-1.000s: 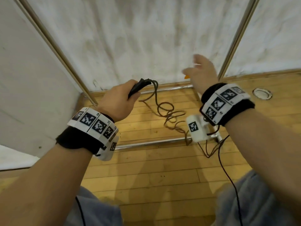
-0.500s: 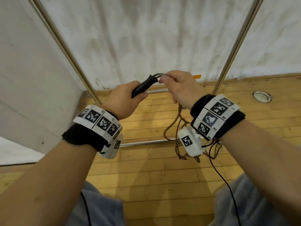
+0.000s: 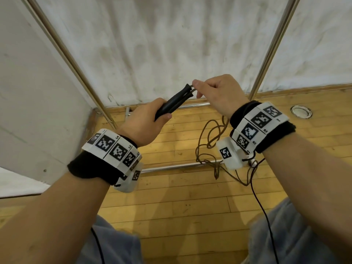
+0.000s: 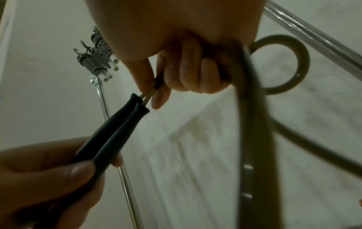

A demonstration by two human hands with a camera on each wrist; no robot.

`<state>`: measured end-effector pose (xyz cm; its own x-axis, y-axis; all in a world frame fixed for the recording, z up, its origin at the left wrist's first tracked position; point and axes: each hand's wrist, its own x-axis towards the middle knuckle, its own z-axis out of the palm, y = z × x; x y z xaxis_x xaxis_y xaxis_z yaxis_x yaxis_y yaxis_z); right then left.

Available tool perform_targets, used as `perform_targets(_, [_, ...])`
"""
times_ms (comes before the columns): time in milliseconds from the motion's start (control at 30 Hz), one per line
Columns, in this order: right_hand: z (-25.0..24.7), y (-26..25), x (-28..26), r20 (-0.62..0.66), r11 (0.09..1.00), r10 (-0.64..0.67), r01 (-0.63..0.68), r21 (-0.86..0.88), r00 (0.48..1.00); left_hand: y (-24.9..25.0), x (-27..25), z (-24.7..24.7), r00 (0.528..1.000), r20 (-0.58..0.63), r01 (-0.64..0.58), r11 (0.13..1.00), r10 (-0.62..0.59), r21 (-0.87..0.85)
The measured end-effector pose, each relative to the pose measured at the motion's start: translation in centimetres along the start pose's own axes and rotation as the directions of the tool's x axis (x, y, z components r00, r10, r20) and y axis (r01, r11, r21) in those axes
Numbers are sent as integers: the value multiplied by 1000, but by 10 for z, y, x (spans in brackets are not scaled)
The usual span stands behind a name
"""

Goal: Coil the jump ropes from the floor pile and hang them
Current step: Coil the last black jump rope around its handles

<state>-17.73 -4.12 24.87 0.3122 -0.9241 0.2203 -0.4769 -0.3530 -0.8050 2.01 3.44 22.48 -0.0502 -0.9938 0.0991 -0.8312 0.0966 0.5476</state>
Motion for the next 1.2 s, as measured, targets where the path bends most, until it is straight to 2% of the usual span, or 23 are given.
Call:
perform_targets(133, [-1,2,0,57,1000,-5,6,-23,998,-1,-1,1,997,-58,-36,992,43,122])
perform_targets(300, [-2,1,3,-103,998,-31,25,-65,994,6,-2,1,977,-186,-72,982,104,174])
perform_targets(467, [6,0,1,-74,993,-66,58,-104,995,10,-4,10,971,-229,16,944,63,328])
perform_targets(533, [3,2,3,-94,996,-59,53,-71,994,12,-5,12,971,-225,-1,946,79,325])
perform_targets(633, [-7,6,8,-87,998,-64,65,8,994,13,-4,5,981,-176,-55,983,86,175])
perform_targets(767, [-14,12,10,44,998,-37,34,51,998,14,-3,-11,985,-173,-18,992,-5,-128])
perform_targets(833, [-14,13,10,137,1000,-21,22,-6,990,17,-2,-14,984,-160,14,925,-81,-381])
perform_targets(900, [-13,12,12,218,998,-1,16,-65,976,21,-3,-14,984,-112,44,800,-137,-599])
perform_targets(1000, [-9,10,13,276,976,24,37,-213,961,28,-1,-10,979,-73,77,670,-192,-738])
perform_targets(1100, [1,10,8,275,889,99,39,-456,956,32,3,-11,960,-105,60,558,-259,-827])
perform_targets(1133, [7,10,4,256,898,104,20,-439,961,32,4,-12,953,-124,48,540,-277,-840])
perform_targets(1200, [21,10,-4,214,974,77,-27,-226,974,32,7,-12,939,-156,36,540,-307,-841])
